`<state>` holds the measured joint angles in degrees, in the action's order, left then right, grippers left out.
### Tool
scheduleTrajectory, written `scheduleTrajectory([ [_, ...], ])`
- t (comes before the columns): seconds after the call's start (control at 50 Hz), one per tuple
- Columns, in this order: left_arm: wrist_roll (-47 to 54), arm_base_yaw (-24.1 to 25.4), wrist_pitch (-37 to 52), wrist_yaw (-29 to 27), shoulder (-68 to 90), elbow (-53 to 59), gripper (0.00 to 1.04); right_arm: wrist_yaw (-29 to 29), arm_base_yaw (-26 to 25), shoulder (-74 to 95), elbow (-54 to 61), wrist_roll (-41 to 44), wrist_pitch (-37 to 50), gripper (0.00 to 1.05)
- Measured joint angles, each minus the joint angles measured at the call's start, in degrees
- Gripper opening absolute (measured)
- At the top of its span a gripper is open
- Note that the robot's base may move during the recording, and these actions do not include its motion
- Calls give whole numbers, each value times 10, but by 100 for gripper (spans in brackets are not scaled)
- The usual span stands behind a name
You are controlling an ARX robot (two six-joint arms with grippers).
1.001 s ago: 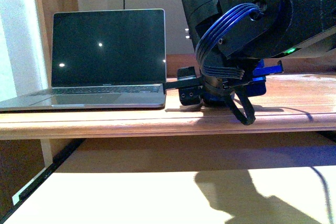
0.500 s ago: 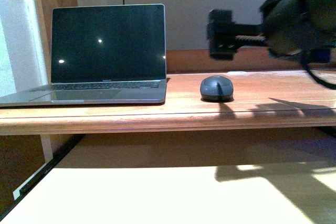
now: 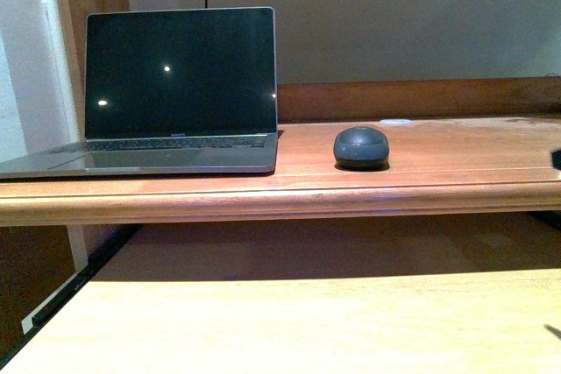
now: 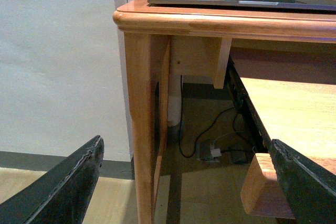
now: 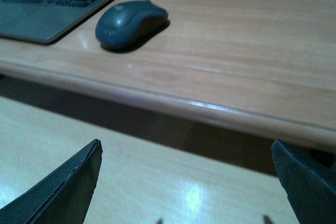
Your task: Place mouse
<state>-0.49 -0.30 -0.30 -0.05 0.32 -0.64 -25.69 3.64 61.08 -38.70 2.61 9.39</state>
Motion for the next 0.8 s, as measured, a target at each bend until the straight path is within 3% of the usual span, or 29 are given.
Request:
scheduleTrajectory([
  [0.12,0,0,0,0,0,0,97,-85,-61,-27,38,17,-14,97],
  [0.3,0,0,0,0,0,0,97,-318,-203,-74,79,67,-90,97],
  [0.4,0,0,0,0,0,0,97,-403,-257,-79,84,142,-166,97],
  [0.601,0,0,0,0,0,0,97,-481,-300,-58,89,379,-378,97],
  [0.801,0,0,0,0,0,0,97,-485,-314,-3,88,572,-533,97],
])
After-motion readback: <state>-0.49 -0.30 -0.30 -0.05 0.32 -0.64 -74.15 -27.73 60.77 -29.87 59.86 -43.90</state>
